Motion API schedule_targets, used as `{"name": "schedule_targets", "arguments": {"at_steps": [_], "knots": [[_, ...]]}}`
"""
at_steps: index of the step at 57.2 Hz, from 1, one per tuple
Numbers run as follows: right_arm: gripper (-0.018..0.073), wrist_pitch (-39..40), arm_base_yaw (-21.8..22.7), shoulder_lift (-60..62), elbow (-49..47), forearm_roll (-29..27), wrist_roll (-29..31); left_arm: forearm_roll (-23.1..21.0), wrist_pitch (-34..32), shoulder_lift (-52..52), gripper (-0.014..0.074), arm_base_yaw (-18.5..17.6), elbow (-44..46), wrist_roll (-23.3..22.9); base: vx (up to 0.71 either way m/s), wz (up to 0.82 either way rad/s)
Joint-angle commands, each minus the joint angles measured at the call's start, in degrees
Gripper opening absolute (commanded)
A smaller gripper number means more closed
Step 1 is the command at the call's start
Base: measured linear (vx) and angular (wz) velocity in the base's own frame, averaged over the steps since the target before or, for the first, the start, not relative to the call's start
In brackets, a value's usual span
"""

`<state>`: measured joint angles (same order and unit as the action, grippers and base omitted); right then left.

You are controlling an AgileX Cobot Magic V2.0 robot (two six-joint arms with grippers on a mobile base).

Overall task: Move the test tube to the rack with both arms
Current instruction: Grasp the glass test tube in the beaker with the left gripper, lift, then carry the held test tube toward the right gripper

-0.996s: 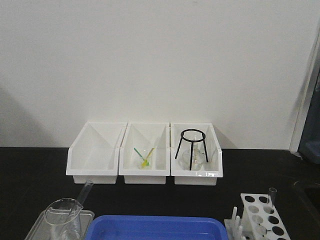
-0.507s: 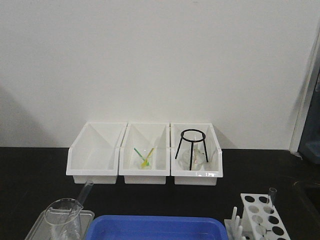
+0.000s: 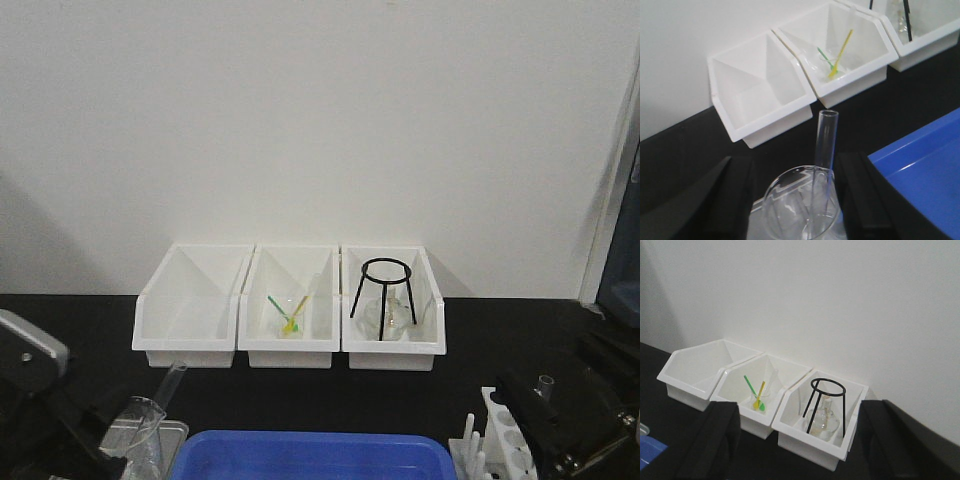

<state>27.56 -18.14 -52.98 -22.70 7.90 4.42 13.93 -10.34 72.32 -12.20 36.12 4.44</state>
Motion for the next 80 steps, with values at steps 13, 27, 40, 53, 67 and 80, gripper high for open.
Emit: {"name": "schedule_targets", "arguments": {"at_steps": [13,27,40,53,67,80], "knots": [[0.0531,10.73,-0.06,-2.46,-1.84,0.03,0.85,1.19,-5.04,11.75,0.0472,-1.43,10.43,-0.21,0.0,0.0],[0.0531,10.73,-0.06,-2.51,-1.84,-0.09,2.27,1.19,-5.04,18.56,0.0472,-1.43,16.43,-0.27,0.0,0.0],[0.0531,10.73,-0.06,-2.51,-1.84,-0.28,2.27,1.25,-5.7,23.91,0.0465,-1.43,19.81,-1.22,0.0,0.0],[0.053,12.24,-0.06,-2.51,-1.84,-1.74,2.27,1.25,-8.42,24.54,0.0281,-1.43,19.74,-1.51,0.0,0.0],[0.053,12.78,-0.06,-2.51,-1.84,-6.31,2.27,1.25,-10.33,24.54,-0.001,-1.43,19.74,-1.51,0.0,0.0],[0.053,11.96,-0.06,-2.51,-2.03,-6.26,2.09,1.25,-10.6,16.53,-0.0008,-1.43,19.99,-4.8,0.0,0.0]]}}
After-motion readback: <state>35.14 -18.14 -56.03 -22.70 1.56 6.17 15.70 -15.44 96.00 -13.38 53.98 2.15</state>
